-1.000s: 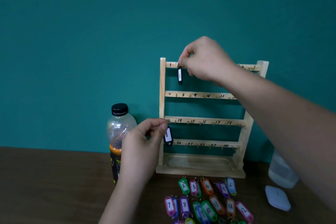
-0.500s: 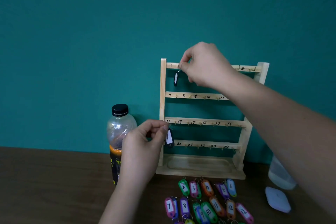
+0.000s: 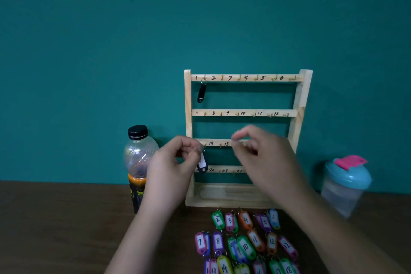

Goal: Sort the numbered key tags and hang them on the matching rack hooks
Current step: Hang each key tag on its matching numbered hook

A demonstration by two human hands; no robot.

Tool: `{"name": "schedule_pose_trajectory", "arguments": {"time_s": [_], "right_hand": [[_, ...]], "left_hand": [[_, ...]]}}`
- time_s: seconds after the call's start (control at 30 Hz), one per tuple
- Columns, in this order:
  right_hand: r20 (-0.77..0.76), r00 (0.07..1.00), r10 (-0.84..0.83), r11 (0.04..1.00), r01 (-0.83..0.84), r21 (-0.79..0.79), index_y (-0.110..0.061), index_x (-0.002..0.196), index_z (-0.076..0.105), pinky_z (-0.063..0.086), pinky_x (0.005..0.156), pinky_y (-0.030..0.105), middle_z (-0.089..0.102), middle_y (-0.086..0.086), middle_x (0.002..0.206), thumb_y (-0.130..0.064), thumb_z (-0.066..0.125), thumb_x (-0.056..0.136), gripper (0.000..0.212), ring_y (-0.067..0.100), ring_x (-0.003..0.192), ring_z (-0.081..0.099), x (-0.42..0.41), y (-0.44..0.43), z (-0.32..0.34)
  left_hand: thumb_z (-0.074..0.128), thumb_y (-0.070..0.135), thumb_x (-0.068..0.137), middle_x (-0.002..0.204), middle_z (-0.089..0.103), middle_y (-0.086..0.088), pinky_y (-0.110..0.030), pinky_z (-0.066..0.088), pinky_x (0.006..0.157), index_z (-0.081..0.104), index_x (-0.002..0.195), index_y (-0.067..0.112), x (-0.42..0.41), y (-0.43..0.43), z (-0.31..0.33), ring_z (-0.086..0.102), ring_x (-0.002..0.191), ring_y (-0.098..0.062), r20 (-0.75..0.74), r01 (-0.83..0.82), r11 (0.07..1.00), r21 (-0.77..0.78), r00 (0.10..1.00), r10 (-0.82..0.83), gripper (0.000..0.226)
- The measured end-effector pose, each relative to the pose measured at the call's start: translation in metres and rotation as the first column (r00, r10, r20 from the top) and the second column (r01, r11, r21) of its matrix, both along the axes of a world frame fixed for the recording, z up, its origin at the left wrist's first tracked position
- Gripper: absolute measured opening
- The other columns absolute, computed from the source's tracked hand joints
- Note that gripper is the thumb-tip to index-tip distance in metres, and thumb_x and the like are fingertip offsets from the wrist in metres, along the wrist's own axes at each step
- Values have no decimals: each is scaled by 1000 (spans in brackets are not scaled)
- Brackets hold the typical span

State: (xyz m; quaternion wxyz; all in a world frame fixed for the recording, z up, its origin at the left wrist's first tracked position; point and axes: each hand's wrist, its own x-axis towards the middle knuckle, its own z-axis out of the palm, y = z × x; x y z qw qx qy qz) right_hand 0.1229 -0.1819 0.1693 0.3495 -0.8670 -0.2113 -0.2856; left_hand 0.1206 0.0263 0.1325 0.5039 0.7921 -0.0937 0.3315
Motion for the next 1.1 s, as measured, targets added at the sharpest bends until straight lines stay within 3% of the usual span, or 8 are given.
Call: {"name": "schedule_pose_trajectory", "arguments": {"time_s": [0.13,0.2,0.3,0.37,0.43,0.77,0.93,1.1], "right_hand": [[-116,993,-14,998,21,66,-39,100,70,53,51,32,67,-15,68,-36,66,103,5,5,55,62,-8,-19,-51],[-160,987,-14,992,34,118,-41,97,68,49,53,32,67,-16,69,-38,66,103,7,5,58,61,-9,-25,-69],[-212,977,-23,981,63,185,-42,95,68,57,60,42,70,-14,73,-37,67,102,8,10,64,67,-11,-30,-85],[-229,973,-23,976,71,205,-42,95,68,60,67,38,71,-15,77,-34,69,102,10,8,69,69,-12,-31,-91],[-228,974,-17,975,66,211,-40,94,68,55,61,29,70,-12,72,-31,69,102,12,7,65,67,-13,-30,-92],[-261,965,25,960,50,277,-39,95,69,54,60,36,67,-11,69,-28,67,103,15,12,58,64,-9,-30,-91],[-257,966,25,956,52,288,-38,93,69,55,61,41,66,-9,66,-26,67,102,15,13,56,62,-6,-32,-90],[-250,968,33,956,42,291,-37,91,69,52,59,41,64,-4,63,-26,68,102,16,16,57,62,-7,-31,-91]], "left_hand": [[74,25,97,81,72,14,-19,52,74,74,91,30,16,1,23,67,81,-6,19,-23,999,37,1000,23,8],[74,27,96,79,72,13,-17,50,71,75,88,30,22,2,40,66,76,-4,39,-60,995,79,998,57,9],[73,33,96,79,73,9,-21,48,67,75,87,31,31,5,72,62,71,-3,76,-111,984,137,992,101,10],[73,35,96,80,74,7,-27,47,68,75,88,30,39,8,95,63,72,-9,108,-144,976,166,986,127,10],[73,37,96,81,74,6,-29,49,71,76,90,29,48,9,115,65,75,-13,141,-162,972,173,980,138,10],[68,35,100,74,67,10,-17,38,55,76,94,26,77,-1,146,50,60,0,180,-235,940,249,965,193,14],[66,32,100,77,69,5,-23,42,55,76,92,24,78,-3,149,50,60,-5,163,-251,925,286,964,212,15],[65,28,99,71,66,12,-23,40,53,76,90,23,77,-3,153,50,53,1,128,-256,920,295,965,228,15]]}}
